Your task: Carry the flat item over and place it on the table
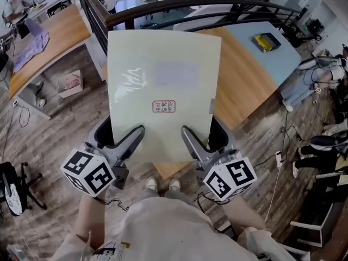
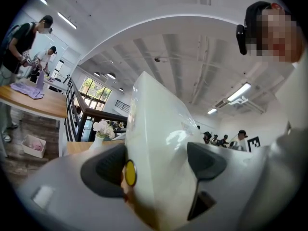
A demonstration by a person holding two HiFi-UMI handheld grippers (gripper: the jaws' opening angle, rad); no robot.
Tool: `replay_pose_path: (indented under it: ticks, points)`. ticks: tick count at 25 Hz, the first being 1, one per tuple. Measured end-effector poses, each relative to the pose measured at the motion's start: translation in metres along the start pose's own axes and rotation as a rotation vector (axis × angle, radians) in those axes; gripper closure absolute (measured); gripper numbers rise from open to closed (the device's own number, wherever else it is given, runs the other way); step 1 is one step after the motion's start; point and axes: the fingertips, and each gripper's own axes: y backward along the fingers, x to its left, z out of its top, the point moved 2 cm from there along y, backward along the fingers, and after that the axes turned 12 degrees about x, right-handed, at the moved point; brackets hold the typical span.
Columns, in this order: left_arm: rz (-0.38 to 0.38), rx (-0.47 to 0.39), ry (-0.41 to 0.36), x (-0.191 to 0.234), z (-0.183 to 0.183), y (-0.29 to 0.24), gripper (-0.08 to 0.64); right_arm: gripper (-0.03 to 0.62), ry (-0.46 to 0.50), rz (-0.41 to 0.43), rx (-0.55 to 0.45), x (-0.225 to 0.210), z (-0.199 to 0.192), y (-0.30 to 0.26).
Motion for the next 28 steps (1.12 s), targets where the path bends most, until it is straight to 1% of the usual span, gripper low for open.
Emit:
replay_pose_path:
  ticks: [4,8,13,20,24,28]
  points:
    - [0.026,-0.006,-0.004,0.008,-0.012,-0.020,0.158,0.256,-0.022,0.008,0.032,-0.019,-0.016,-0.015]
    - [0.039,0.034,0.026,0.017,-0.032,-0.043,0.158,0.256,-0.046,0.009,0.078,-0.037,-0.037,-0.028]
    - [0.050,0.096,0.082,0.030,-0.060,-0.065,0.158,0.258,-0.067,0.010,0.139,-0.054,-0.067,-0.043]
    - [0.075,0.154,0.133,0.061,-0.094,-0.099,0.158,0.259,-0.112,0.006,0.219,-0.077,-0.109,-0.079]
    - [0.051,0.178,0.203,0.078,-0.120,-0.120,0.158,0.261,-0.116,0.000,0.260,-0.091,-0.132,-0.094]
    - [0.064,0.213,0.245,0.103,-0.147,-0.137,0.158,0.262,-0.136,0.001,0.316,-0.100,-0.161,-0.119]
